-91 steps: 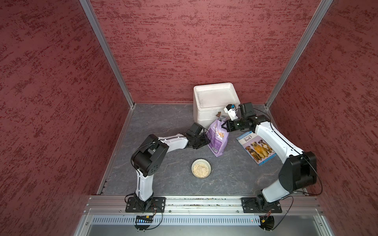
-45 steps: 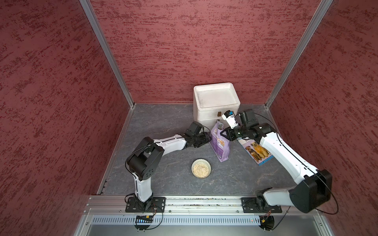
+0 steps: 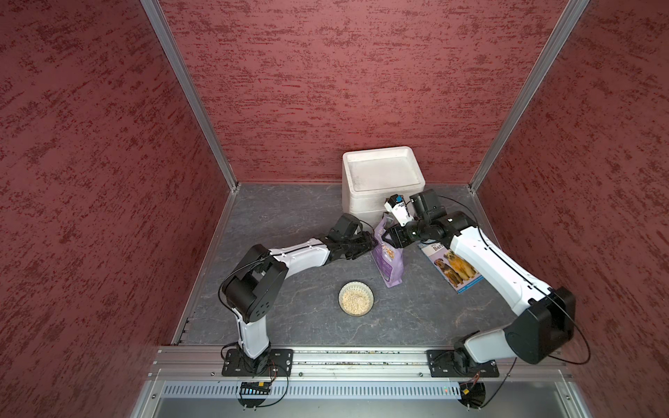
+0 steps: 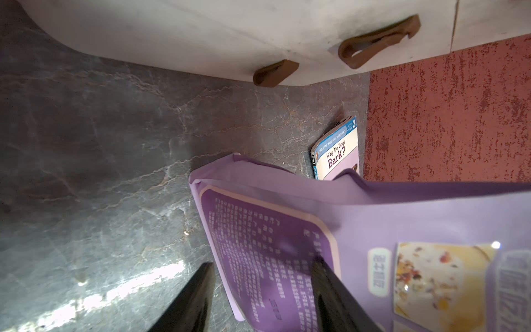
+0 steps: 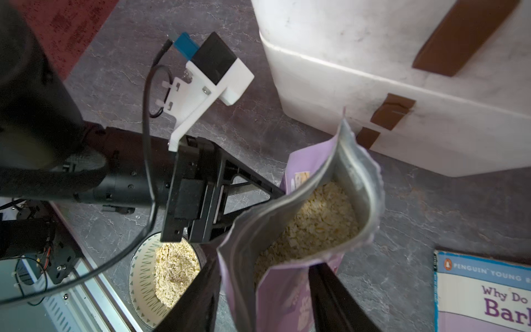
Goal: Pour the oats into the breakfast bowl
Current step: Adjust the oats bag at the center of the board, then close the oats bag at the center of the board.
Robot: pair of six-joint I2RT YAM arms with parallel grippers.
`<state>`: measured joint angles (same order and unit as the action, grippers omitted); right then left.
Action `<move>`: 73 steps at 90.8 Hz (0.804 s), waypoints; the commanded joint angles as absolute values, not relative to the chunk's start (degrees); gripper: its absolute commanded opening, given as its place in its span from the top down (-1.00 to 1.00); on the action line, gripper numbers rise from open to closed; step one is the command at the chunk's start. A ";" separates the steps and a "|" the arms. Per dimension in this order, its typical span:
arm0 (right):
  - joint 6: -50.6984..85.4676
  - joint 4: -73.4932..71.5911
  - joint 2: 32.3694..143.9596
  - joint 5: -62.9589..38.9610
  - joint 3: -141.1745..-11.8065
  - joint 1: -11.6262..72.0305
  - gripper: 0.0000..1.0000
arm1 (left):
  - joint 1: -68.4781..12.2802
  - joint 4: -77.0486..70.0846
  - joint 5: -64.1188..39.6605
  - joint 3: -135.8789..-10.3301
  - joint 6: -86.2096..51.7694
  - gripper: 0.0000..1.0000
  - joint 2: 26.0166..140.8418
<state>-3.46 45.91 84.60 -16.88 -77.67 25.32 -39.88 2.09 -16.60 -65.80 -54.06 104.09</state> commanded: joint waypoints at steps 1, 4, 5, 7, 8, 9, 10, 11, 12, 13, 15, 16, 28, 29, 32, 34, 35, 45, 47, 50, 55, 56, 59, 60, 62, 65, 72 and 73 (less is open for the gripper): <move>-3.33 48.07 87.18 -11.51 -81.16 26.58 -0.09 | -40.84 0.84 -17.12 -67.90 -54.82 -0.14 103.16; -3.01 48.68 87.59 -10.81 -81.87 26.87 -0.10 | -41.01 0.98 -17.11 -68.12 -54.84 -0.14 103.18; -2.91 48.91 87.65 -10.63 -82.07 26.97 -0.10 | -41.11 1.02 -17.08 -68.25 -54.84 -0.14 103.09; -2.77 49.23 87.77 -10.50 -82.44 27.22 -0.10 | -41.24 1.16 -17.06 -68.35 -54.89 -0.14 103.10; -2.75 49.31 87.78 -10.52 -82.57 27.28 -0.11 | -41.32 1.19 -17.05 -68.41 -54.91 -0.14 103.10; -2.78 49.40 87.79 -10.49 -82.68 27.35 -0.11 | -41.36 1.21 -17.01 -68.48 -54.92 -0.14 103.10; -2.71 49.48 87.80 -10.48 -82.78 27.43 -0.12 | -41.46 1.22 -16.99 -68.47 -54.93 -0.14 103.10; -2.67 49.48 87.76 -10.42 -82.83 27.60 -0.13 | -41.47 1.23 -16.97 -68.47 -55.02 -0.14 103.05; -2.61 49.48 87.74 -10.31 -82.86 27.73 -0.14 | -41.52 1.27 -16.97 -68.51 -55.11 -0.14 103.03; -2.49 49.48 87.73 -10.08 -82.91 27.84 -0.16 | -41.55 1.30 -16.97 -68.53 -55.15 -0.14 102.97; -2.23 49.53 87.72 -9.64 -83.02 27.99 -0.18 | -41.63 1.38 -16.96 -68.59 -55.29 -0.14 103.00; -2.08 49.68 87.72 -9.52 -83.08 28.10 -0.19 | -41.65 1.39 -16.96 -68.62 -55.33 -0.14 102.96; -0.33 51.17 87.21 -8.03 -83.82 28.27 -0.29 | -42.12 2.02 -16.88 -68.62 -56.22 -0.13 102.13; -0.17 51.21 87.07 -8.06 -83.79 28.29 -0.30 | -42.15 2.02 -16.83 -68.59 -56.28 -0.13 102.00; 0.15 51.20 86.72 -8.02 -83.69 28.25 -0.32 | -42.30 2.16 -16.61 -68.58 -56.33 -0.13 101.56; 0.41 51.06 86.50 -8.00 -83.63 28.27 -0.32 | -42.41 2.23 -16.39 -68.56 -56.34 -0.13 101.31; 0.56 50.97 86.40 -8.00 -83.61 28.24 -0.32 | -42.48 2.26 -16.33 -68.60 -56.29 -0.13 101.19; 2.07 50.54 86.67 -7.71 -83.45 28.28 -0.27 | -42.93 3.02 -15.41 -68.81 -56.07 -0.13 100.27; 2.49 50.54 86.95 -7.38 -83.49 28.27 -0.24 | -42.97 3.11 -15.30 -68.82 -56.07 -0.13 100.17; 2.97 50.54 87.41 -6.72 -83.56 28.30 -0.19 | -43.10 3.08 -15.11 -68.74 -56.07 -0.13 100.05; 3.92 50.27 87.97 -5.56 -83.58 28.27 -0.11 | -43.22 3.29 -14.97 -68.73 -56.07 -0.13 99.98; 4.07 50.23 88.06 -5.42 -83.58 28.29 -0.09 | -43.23 3.36 -14.95 -68.73 -56.07 -0.13 100.00; 4.57 50.21 88.34 -5.13 -83.70 28.30 0.02 | -43.32 3.37 -14.94 -68.77 -56.12 -0.13 100.02; 4.79 50.20 88.47 -5.02 -83.78 28.30 0.08 | -43.32 3.36 -14.94 -68.75 -56.14 -0.12 100.02; 5.07 50.23 88.61 -4.90 -83.98 28.30 0.22 | -43.35 3.34 -14.94 -68.71 -56.16 -0.12 100.02; 5.28 50.65 88.94 -4.51 -84.27 28.34 0.42 | -43.44 3.34 -14.86 -68.65 -56.23 -0.12 100.09; 5.69 51.77 89.29 -3.12 -85.06 28.40 0.90 | -43.57 3.30 -14.68 -68.64 -56.32 -0.12 100.19; 5.75 51.90 89.25 -2.96 -85.16 28.44 0.97 | -43.54 3.27 -14.68 -68.64 -56.33 -0.12 100.19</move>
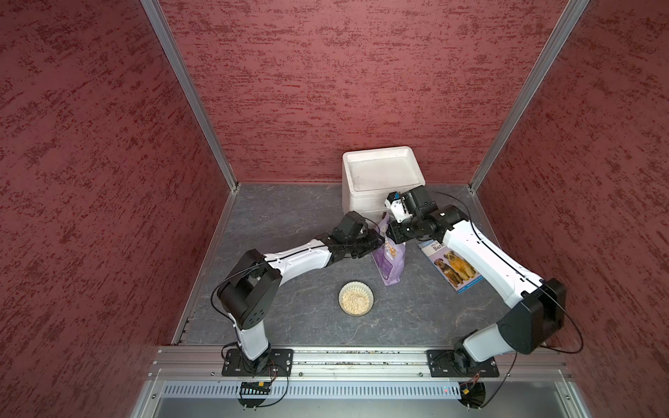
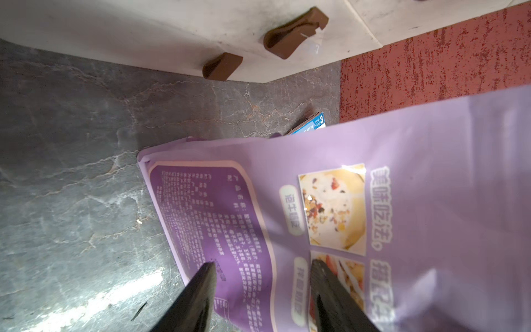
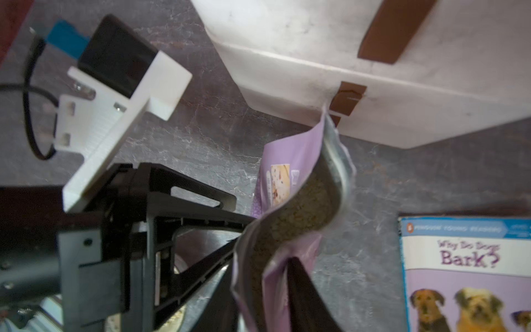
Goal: Pour the oats into the breakfast bowl
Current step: Close the oats bag at the center of the board.
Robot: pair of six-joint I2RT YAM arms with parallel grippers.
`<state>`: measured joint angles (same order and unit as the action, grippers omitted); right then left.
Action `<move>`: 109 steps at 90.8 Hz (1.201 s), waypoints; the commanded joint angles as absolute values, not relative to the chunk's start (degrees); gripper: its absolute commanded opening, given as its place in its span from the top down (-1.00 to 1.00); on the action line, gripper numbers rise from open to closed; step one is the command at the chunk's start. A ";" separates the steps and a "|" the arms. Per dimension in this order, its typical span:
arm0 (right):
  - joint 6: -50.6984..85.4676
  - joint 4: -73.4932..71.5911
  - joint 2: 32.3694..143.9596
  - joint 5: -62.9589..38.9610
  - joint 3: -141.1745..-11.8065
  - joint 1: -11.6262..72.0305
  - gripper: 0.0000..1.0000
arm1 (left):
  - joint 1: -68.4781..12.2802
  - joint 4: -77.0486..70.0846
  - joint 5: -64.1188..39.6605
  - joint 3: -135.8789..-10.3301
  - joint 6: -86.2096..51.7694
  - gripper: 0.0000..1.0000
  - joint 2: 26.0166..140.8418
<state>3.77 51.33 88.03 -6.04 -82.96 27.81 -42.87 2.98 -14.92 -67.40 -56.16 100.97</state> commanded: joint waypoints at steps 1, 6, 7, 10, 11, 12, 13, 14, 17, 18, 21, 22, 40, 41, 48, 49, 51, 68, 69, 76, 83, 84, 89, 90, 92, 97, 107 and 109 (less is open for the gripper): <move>5.77 52.01 89.23 -2.84 -85.25 28.46 1.00 | -43.57 3.26 -14.68 -68.64 -56.33 -0.12 100.24; 6.06 52.63 88.74 -2.38 -85.53 28.42 1.00 | -43.72 3.17 -14.69 -68.66 -56.41 -0.12 100.28; 6.10 52.77 88.62 -2.33 -85.53 28.40 1.00 | -43.75 3.17 -14.68 -68.65 -56.42 -0.12 100.28; 6.34 52.99 87.96 -2.25 -85.60 28.42 1.00 | -43.77 3.16 -14.70 -68.72 -56.41 -0.12 100.28; 6.38 52.95 87.71 -2.09 -85.56 28.49 1.00 | -43.77 3.16 -14.69 -68.73 -56.42 -0.12 100.28; 6.53 52.84 87.40 -2.01 -85.49 28.53 1.00 | -43.77 3.16 -14.68 -68.73 -56.42 -0.12 100.28; 6.65 52.70 87.12 -1.84 -85.37 28.55 1.00 | -43.77 3.12 -14.68 -68.69 -56.42 -0.12 100.28; 6.75 52.50 86.67 -1.71 -85.18 28.56 1.00 | -43.77 3.10 -14.64 -68.66 -56.38 -0.12 100.28; 7.07 51.56 85.61 -1.47 -84.37 28.56 1.00 | -43.77 3.01 -14.55 -68.65 -56.41 -0.12 100.28; 7.14 51.18 85.21 -1.48 -84.11 28.56 1.00 | -43.77 3.00 -14.53 -68.64 -56.37 -0.12 100.28; 7.33 50.22 84.22 -1.27 -83.11 28.56 1.00 | -43.77 3.07 -14.44 -68.64 -56.49 -0.12 100.28; 7.36 49.90 83.94 -1.30 -82.78 28.56 1.00 | -43.77 3.07 -14.43 -68.60 -56.50 -0.12 100.28; 8.52 49.52 86.21 -3.37 -81.78 28.56 0.20 | -43.99 2.81 -14.85 -68.64 -56.52 -0.12 100.37; 8.61 49.46 86.35 -3.31 -81.80 28.52 0.05 | -44.01 2.81 -14.85 -68.64 -56.52 -0.12 100.37; 8.87 48.63 87.30 -2.41 -82.31 28.51 -0.36 | -44.10 2.86 -14.85 -68.56 -56.60 -0.12 100.30; 8.83 48.53 87.51 -2.30 -82.46 28.54 -0.38 | -44.11 2.84 -14.85 -68.56 -56.51 -0.12 100.29; 8.76 48.43 87.93 -2.29 -82.80 28.56 -0.39 | -44.07 2.82 -14.85 -68.58 -56.49 -0.12 100.29; 8.18 49.99 91.72 -1.77 -86.90 28.56 -0.18 | -44.12 2.82 -14.70 -68.64 -56.51 -0.12 100.20; 8.14 49.91 91.69 -1.81 -86.82 28.56 -0.14 | -44.12 2.81 -14.73 -68.64 -56.51 -0.12 100.20; 8.21 49.46 91.36 -1.84 -86.54 28.55 0.50 | -44.21 2.81 -14.76 -68.65 -56.51 -0.12 100.28; 8.48 49.53 90.79 -0.44 -86.62 28.56 1.00 | -44.21 2.73 -14.82 -68.67 -56.56 -0.12 100.44; 8.46 49.60 90.66 -0.26 -86.68 28.56 1.00 | -44.21 2.68 -14.84 -68.70 -56.58 -0.12 100.45; 8.50 49.68 89.99 0.60 -86.70 28.56 1.00 | -44.21 2.57 -14.85 -68.73 -56.57 -0.12 100.41; 8.51 49.62 89.82 1.00 -86.63 28.56 1.00 | -44.21 2.52 -14.85 -68.73 -56.58 -0.12 100.39; 8.59 49.50 89.43 1.63 -86.43 28.54 1.00 | -44.21 2.47 -14.85 -68.77 -56.60 -0.12 100.38; 8.49 49.13 88.46 2.82 -85.88 28.52 1.00 | -44.21 2.51 -14.85 -68.73 -56.60 -0.12 100.37; 7.73 49.88 88.70 0.89 -86.13 28.56 1.00 | -44.21 2.38 -14.92 -68.73 -56.60 -0.11 100.30; 7.56 49.96 88.91 0.33 -86.24 28.54 1.00 | -44.21 2.37 -14.94 -68.73 -56.60 -0.11 100.35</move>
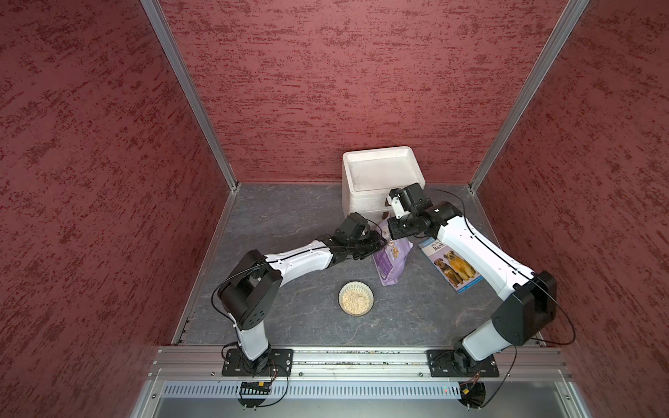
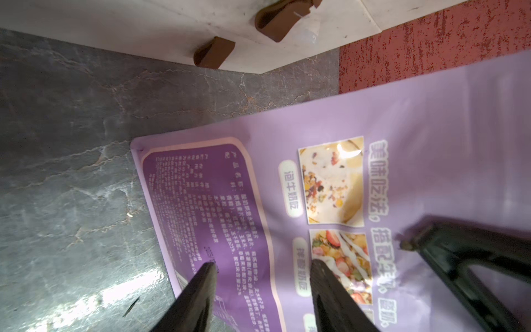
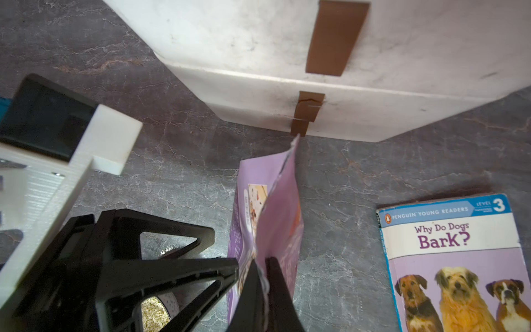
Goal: Pour the oats into the breakfast bowl
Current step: Close the oats bag at the center of the board.
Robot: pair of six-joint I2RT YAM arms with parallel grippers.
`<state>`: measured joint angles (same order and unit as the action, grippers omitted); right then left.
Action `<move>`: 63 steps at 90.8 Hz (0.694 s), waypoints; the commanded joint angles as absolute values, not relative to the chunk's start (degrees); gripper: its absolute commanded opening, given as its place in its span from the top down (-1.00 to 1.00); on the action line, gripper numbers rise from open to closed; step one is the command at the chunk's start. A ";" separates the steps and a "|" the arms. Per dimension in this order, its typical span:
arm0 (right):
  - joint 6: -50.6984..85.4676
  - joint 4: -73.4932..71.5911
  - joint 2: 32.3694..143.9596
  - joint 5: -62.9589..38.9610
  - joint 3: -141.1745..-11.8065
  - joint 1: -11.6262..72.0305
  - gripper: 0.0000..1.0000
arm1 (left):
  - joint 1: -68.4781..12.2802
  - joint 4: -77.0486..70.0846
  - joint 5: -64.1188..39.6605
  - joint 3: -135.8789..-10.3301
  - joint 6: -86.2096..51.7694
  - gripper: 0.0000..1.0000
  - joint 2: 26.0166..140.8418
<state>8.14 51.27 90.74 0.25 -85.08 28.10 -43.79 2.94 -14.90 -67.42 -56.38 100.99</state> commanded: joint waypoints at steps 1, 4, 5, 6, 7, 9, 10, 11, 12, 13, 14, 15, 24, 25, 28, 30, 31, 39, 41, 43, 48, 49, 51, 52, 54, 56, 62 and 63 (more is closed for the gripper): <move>7.47 50.03 89.06 0.08 -86.36 28.55 1.00 | -44.25 2.37 -14.94 -68.73 -56.56 -0.11 100.36; 7.55 50.28 89.51 -0.26 -86.80 28.56 1.00 | -44.29 2.31 -15.01 -68.66 -56.59 -0.11 100.36; 7.55 50.36 89.67 -0.26 -86.95 28.56 0.87 | -44.29 2.30 -15.02 -68.65 -56.59 -0.11 100.32; 7.60 50.41 89.79 -0.22 -87.07 28.52 0.72 | -44.30 2.29 -15.02 -68.65 -56.60 -0.11 100.30; 7.67 50.38 89.89 -0.15 -87.17 28.54 0.59 | -44.30 2.29 -15.07 -68.65 -56.60 -0.11 100.25; 7.87 50.21 90.02 0.23 -87.29 28.54 0.33 | -44.30 2.24 -15.11 -68.67 -56.56 -0.11 100.27; 7.98 50.07 90.10 0.42 -87.33 28.55 0.24 | -44.30 2.26 -15.11 -68.65 -56.54 -0.11 100.28; 7.99 49.95 90.18 0.74 -87.30 28.51 0.18 | -44.30 2.27 -15.11 -68.60 -56.52 -0.11 100.28; 7.99 49.80 90.18 0.94 -87.29 28.54 0.14 | -44.34 2.28 -15.12 -68.62 -56.52 -0.11 100.24; 8.00 49.64 90.22 1.09 -87.33 28.55 0.11 | -44.36 2.28 -15.12 -68.59 -56.52 -0.11 100.22; 7.91 49.48 90.29 1.25 -87.43 28.51 0.08 | -44.37 2.28 -15.12 -68.57 -56.47 -0.11 100.21; 7.87 49.35 90.32 1.33 -87.53 28.54 0.07 | -44.38 2.28 -15.12 -68.56 -56.49 -0.11 100.16; 7.54 48.64 91.42 1.83 -88.67 28.51 0.05 | -44.38 2.29 -15.08 -68.52 -56.43 -0.11 99.98; 7.50 48.58 91.63 1.84 -88.90 28.54 0.05 | -44.38 2.33 -15.05 -68.49 -56.43 -0.11 99.95; 7.34 48.48 92.21 1.77 -89.35 28.51 0.08 | -44.38 2.29 -15.05 -68.51 -56.43 -0.11 99.93; 7.28 48.48 92.68 1.78 -89.84 28.55 0.11 | -44.41 2.29 -15.04 -68.48 -56.38 -0.11 99.93; 7.29 48.54 92.88 1.81 -90.01 28.51 0.13 | -44.40 2.29 -15.03 -68.47 -56.40 -0.11 99.93; 6.91 48.37 94.21 2.08 -91.05 28.48 0.56 | -44.45 2.24 -15.07 -68.48 -56.47 -0.11 100.01; 6.80 48.41 94.57 2.19 -91.23 28.43 0.75 | -44.47 2.27 -15.11 -68.51 -56.41 -0.11 100.00; 6.69 48.47 94.77 2.22 -91.41 28.40 1.00 | -44.47 2.28 -15.11 -68.41 -56.42 -0.11 99.95; 6.64 48.30 95.01 2.64 -91.53 28.35 1.00 | -44.47 2.29 -15.04 -68.31 -56.38 -0.11 99.87; 6.62 48.14 94.97 2.68 -91.43 28.37 1.00 | -44.47 2.29 -15.03 -68.30 -56.40 -0.11 99.85; 6.60 47.65 94.67 2.82 -91.02 28.38 1.00 | -44.47 2.29 -15.03 -68.23 -56.38 -0.11 99.85; 6.64 47.34 94.49 2.99 -90.77 28.39 1.00 | -44.47 2.29 -15.03 -68.22 -56.40 -0.11 99.80; 6.74 46.31 94.02 3.45 -90.06 28.32 1.00 | -44.47 2.33 -14.99 -68.14 -56.35 -0.11 99.77; 6.72 45.55 93.49 3.89 -89.29 28.37 1.00 | -44.47 2.36 -14.97 -68.06 -56.34 -0.11 99.69; 6.43 44.97 93.02 4.86 -88.72 28.39 1.00 | -44.47 2.30 -14.81 -67.77 -56.32 -0.11 99.46; 6.42 45.07 93.09 4.76 -88.79 28.39 1.00 | -44.47 2.25 -14.79 -67.68 -56.33 -0.11 99.43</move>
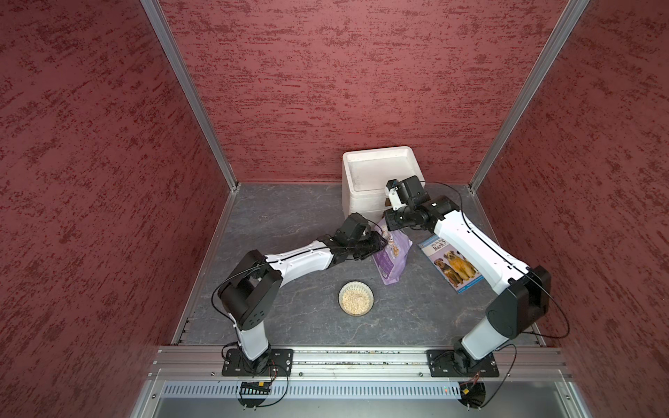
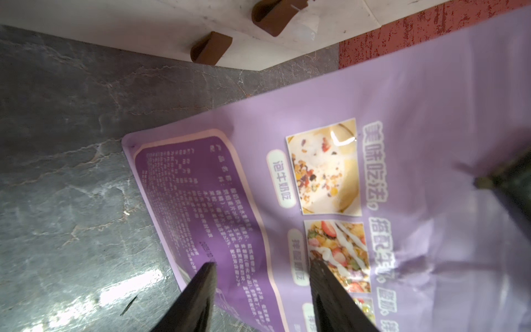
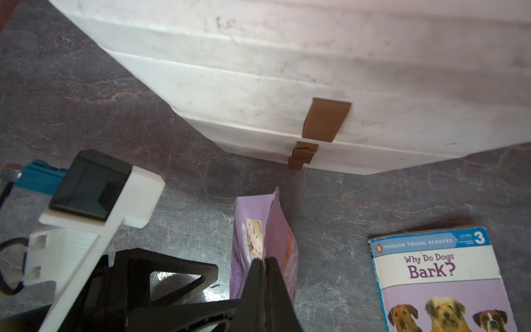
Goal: Pour the oats into the breakfast bowl
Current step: Close the oats bag at the center of the board.
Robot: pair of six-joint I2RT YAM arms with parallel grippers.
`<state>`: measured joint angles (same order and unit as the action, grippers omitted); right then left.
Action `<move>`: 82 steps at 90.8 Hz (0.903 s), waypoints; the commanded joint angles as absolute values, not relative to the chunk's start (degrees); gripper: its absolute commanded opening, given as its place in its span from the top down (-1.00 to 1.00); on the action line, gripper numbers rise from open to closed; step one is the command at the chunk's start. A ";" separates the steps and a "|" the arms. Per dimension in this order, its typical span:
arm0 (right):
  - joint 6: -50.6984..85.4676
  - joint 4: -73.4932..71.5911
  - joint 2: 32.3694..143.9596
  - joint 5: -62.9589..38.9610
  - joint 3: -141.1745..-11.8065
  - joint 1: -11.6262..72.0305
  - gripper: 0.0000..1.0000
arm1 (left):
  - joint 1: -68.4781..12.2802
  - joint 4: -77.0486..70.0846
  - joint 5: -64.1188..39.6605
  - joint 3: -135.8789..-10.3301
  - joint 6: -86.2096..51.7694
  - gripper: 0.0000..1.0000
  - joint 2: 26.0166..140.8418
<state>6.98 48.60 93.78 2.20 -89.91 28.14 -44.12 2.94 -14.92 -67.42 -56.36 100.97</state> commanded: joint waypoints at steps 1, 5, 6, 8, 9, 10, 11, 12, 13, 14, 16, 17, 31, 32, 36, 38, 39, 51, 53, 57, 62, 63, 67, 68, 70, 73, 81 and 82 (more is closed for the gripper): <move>6.33 45.21 93.22 4.62 -88.91 28.39 1.00 | -44.43 2.18 -14.78 -67.63 -56.38 -0.11 99.37; 6.26 46.12 93.99 3.12 -89.59 28.25 1.00 | -44.43 2.04 -14.75 -67.43 -56.42 -0.11 99.24; 6.34 46.48 94.28 2.88 -89.84 28.19 1.00 | -44.41 2.03 -14.71 -67.38 -56.42 -0.11 99.24; 6.51 47.08 94.78 2.46 -90.42 28.05 1.00 | -44.39 2.02 -14.69 -67.34 -56.42 -0.11 99.16; 6.64 47.36 94.98 2.33 -90.61 28.05 1.00 | -44.39 2.02 -14.68 -67.33 -56.43 -0.11 99.15; 6.75 47.50 95.13 2.26 -90.70 28.00 0.91 | -44.39 2.07 -14.68 -67.33 -56.43 -0.11 99.15; 6.80 47.52 95.25 2.14 -90.70 27.97 0.82 | -44.39 2.00 -14.68 -67.28 -56.43 -0.11 99.14; 6.83 47.45 95.30 1.95 -90.66 27.96 0.73 | -44.39 2.01 -14.68 -67.26 -56.38 -0.11 99.14; 6.84 47.28 95.33 1.77 -90.55 27.96 0.65 | -44.38 1.97 -14.77 -67.25 -56.40 -0.11 99.14; 6.85 46.97 95.35 1.59 -90.32 27.95 0.58 | -44.38 1.95 -14.77 -67.24 -56.41 -0.11 99.14; 6.85 46.44 95.29 1.14 -89.93 27.88 0.45 | -44.38 1.94 -14.83 -67.24 -56.36 -0.11 99.10; 6.85 46.20 95.28 0.79 -89.74 27.87 0.40 | -44.38 1.94 -14.84 -67.24 -56.39 -0.11 99.07; 7.12 44.10 96.60 -2.30 -89.21 27.30 0.28 | -44.32 2.07 -14.68 -66.89 -56.36 -0.11 98.41; 7.12 44.02 96.73 -2.38 -89.30 27.23 0.29 | -44.31 2.09 -14.68 -66.93 -56.35 -0.11 98.38; 7.28 43.71 97.17 -2.52 -89.51 26.95 0.38 | -44.30 2.20 -14.61 -66.98 -56.26 -0.11 98.23; 7.36 43.56 97.31 -2.69 -89.61 26.80 0.47 | -44.25 2.20 -14.53 -66.97 -56.27 -0.11 98.19; 7.37 43.49 97.34 -2.80 -89.72 26.67 0.52 | -44.27 2.20 -14.56 -66.93 -56.22 -0.11 98.18; 7.18 42.94 97.68 -2.84 -90.80 26.19 1.00 | -44.30 2.11 -14.60 -66.80 -56.33 -0.11 98.24; 7.05 42.40 97.26 -2.62 -90.46 26.23 1.00 | -44.30 2.11 -14.59 -66.78 -56.34 -0.11 98.26; 7.27 41.52 96.28 -2.16 -89.70 26.28 1.00 | -44.30 2.11 -14.62 -66.75 -56.34 -0.11 98.20; 7.53 43.16 96.01 -2.54 -90.48 26.11 1.00 | -44.30 2.19 -14.57 -66.56 -56.29 -0.11 98.05; 7.54 43.86 96.13 -2.94 -90.86 26.06 1.00 | -44.30 2.24 -14.49 -66.55 -56.32 -0.11 98.03; 7.90 47.33 96.58 -4.38 -92.68 25.97 1.00 | -44.27 2.21 -14.34 -66.41 -56.34 -0.11 97.93; 7.95 48.01 96.59 -4.74 -93.01 26.00 0.95 | -44.29 2.20 -14.38 -66.38 -56.34 -0.11 97.97; 7.99 49.29 96.44 -5.51 -93.24 25.99 0.68 | -44.29 2.20 -14.38 -66.41 -56.34 -0.11 97.99; 8.28 49.99 95.53 -6.23 -92.79 26.09 0.20 | -44.30 2.15 -14.33 -66.36 -56.34 -0.11 98.00; 8.94 49.92 91.68 -6.11 -90.01 26.04 -0.16 | -44.29 1.78 -14.46 -66.21 -56.46 -0.11 98.08; 9.00 50.01 91.19 -6.04 -89.74 26.03 -0.16 | -44.30 1.77 -14.48 -66.19 -56.49 -0.11 98.09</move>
<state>7.81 47.46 96.40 -3.86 -90.56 26.17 -44.12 2.79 -14.87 -67.18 -56.36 99.68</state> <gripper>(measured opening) 0.517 0.557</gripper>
